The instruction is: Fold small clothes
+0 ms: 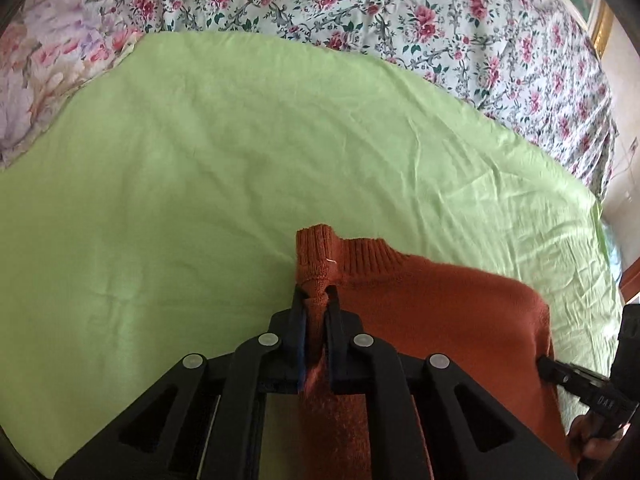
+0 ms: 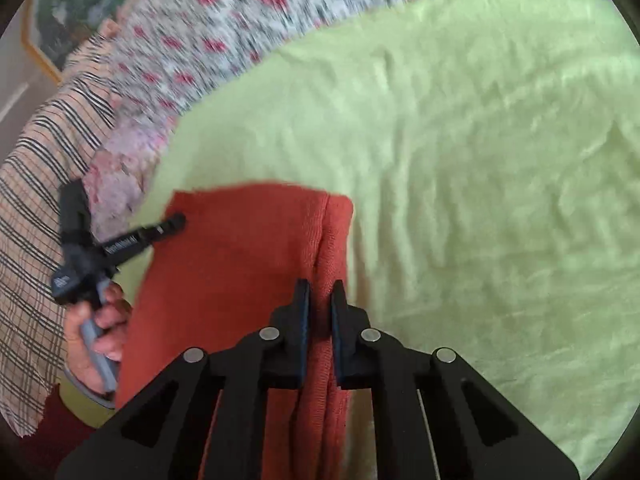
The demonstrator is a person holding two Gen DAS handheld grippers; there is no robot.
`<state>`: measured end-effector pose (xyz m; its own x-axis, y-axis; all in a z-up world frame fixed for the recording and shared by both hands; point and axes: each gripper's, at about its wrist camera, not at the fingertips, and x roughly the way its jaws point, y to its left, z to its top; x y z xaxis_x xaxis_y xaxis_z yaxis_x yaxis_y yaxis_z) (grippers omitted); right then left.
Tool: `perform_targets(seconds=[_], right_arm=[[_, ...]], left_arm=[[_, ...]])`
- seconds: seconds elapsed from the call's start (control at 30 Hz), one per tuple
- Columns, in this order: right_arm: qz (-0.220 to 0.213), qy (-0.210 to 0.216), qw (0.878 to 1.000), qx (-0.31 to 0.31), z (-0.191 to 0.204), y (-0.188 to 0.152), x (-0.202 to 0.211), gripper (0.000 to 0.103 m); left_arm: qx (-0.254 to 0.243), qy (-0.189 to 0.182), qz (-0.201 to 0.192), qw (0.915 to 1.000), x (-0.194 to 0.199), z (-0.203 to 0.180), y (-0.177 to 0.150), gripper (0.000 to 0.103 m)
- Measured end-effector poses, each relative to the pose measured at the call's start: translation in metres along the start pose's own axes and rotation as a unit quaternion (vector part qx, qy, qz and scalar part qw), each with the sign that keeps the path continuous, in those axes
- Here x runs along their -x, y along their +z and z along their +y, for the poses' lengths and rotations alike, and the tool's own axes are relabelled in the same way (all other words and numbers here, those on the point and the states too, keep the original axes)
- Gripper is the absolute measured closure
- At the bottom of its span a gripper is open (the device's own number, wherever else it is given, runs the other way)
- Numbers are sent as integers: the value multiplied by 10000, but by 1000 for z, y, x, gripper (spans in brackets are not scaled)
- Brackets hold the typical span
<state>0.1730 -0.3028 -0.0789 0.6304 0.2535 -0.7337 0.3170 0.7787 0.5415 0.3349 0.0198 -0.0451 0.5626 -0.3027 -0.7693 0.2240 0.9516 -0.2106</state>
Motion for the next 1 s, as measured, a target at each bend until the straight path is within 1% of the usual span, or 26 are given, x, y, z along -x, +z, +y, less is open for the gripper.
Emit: perform_targets(seconds=[0.03, 0.07, 0.1, 0.17, 0.2, 0.23, 0.3, 0.37, 0.4, 0.5, 0.57, 0.63, 0.73, 0.77, 0.83, 0.87, 0.93, 1.0], right_arm=[[18, 51, 10000, -66, -1, 0, 0, 89], [-14, 89, 9999, -112, -2, 0, 3, 86], [-44, 138, 9998, -145, -1, -1, 10, 80], [-87, 160, 9997, -161, 1, -5, 22, 70], [-151, 165, 9997, -121, 3, -11, 31, 69], [-190, 174, 9996, -92, 4, -16, 40, 69], [-271, 259, 9993, -39, 9, -30, 58, 68], [-317, 318, 9990, 12, 13, -43, 72, 68], [-324, 340, 9989, 33, 16, -53, 80, 68], [-282, 407, 9988, 30, 23, -80, 96, 68], [-273, 376, 9989, 34, 26, -96, 104, 68], [-256, 367, 9990, -49, 27, -109, 108, 68], [-193, 401, 9990, -64, 27, -123, 110, 68], [-122, 383, 9992, -9, 29, -127, 108, 69], [35, 272, 9996, 95, 34, -130, 102, 95], [40, 189, 9997, 152, 37, -131, 102, 98], [-157, 112, 9994, 303, 43, -131, 111, 98], [-150, -160, 9985, 505, 46, -133, 110, 98]], left_arm=[[-46, 36, -42, 10000, 9, -1, -2, 92], [-98, 63, -83, 9999, 18, -1, -5, 91], [-157, 71, -144, 9997, 29, -2, -10, 88], [-222, -10, -289, 9993, 59, -3, -25, 83], [-241, -88, -343, 9991, 72, -5, -33, 77], [-275, -158, -370, 9988, 88, -6, -46, 69], [-314, -209, -406, 9985, 110, -9, -68, 61], [-391, -274, -412, 9980, 129, -12, -94, 59], [-361, -284, -381, 9982, 135, -12, -105, 57], [-150, -389, -276, 9987, 148, -9, -136, 57], [-24, -419, -121, 9990, 149, -8, -156, 57], [-11, -368, 45, 9993, 146, -9, -173, 57], [-2, -404, 170, 9990, 141, -9, -188, 55], [-30, -382, 226, 9990, 139, -10, -192, 55], [-141, -244, 272, 9992, 137, -15, -199, 55], [-175, -223, 273, 9992, 137, -16, -201, 55], [-182, -191, 308, 9992, 135, -16, -207, 55], [-84, -259, 373, 9989, 132, -11, -211, 55]])
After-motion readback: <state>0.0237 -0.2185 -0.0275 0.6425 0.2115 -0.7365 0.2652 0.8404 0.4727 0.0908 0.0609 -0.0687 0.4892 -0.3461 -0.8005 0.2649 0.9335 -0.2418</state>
